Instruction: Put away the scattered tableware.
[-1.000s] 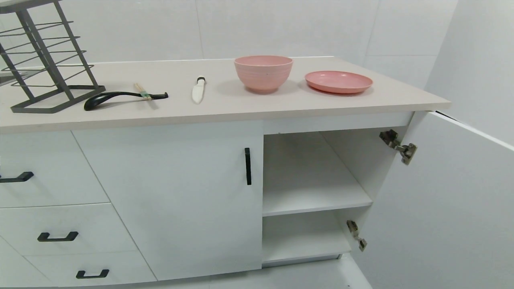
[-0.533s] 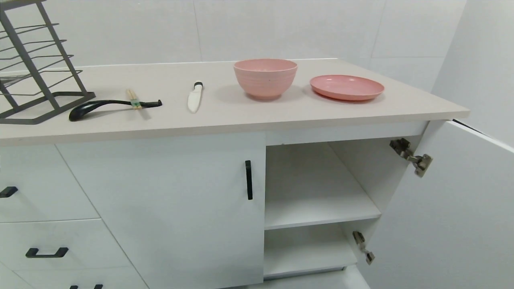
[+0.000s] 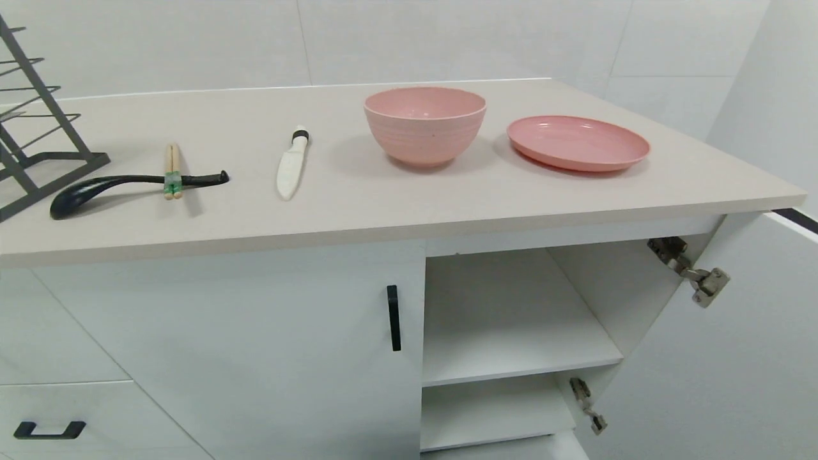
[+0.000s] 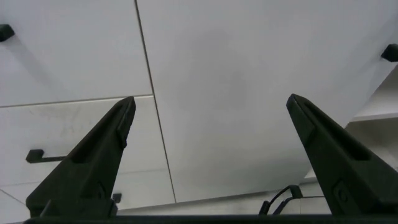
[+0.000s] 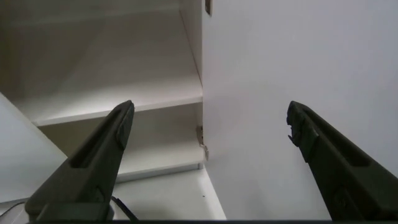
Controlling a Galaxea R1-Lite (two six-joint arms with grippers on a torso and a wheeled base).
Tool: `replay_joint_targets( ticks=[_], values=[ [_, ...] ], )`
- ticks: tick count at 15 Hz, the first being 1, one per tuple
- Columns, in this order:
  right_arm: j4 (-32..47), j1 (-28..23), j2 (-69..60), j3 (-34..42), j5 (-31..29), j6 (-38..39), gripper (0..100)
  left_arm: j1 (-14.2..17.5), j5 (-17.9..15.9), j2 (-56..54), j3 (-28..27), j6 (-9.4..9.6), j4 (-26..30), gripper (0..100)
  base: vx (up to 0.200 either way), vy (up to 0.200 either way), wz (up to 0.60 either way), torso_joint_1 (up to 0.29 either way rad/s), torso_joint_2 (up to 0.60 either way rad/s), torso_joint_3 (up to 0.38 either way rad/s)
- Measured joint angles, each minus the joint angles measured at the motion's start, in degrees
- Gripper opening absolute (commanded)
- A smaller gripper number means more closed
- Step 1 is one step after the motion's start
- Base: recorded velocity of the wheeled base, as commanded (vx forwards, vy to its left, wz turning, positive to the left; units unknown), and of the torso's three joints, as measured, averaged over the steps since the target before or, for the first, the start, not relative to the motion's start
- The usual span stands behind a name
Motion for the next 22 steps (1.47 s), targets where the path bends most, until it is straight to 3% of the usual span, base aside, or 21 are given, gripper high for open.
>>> replay_joint_targets(
  ticks=[10,22],
  values=[
    [-0.1,0.0,0.0,0.0,0.0,0.0,100,0.0,0.0,0.0,0.0,0.0,-0.1,100,0.0,0.0,0.0,0.184,-0.56,-0.218],
    [0.0,0.0,0.0,0.0,0.0,0.0,100,0.0,0.5,0.0,0.0,0.02,-0.1,100,0.0,0.0,0.0,0.313,-0.51,-0.246]
  ],
)
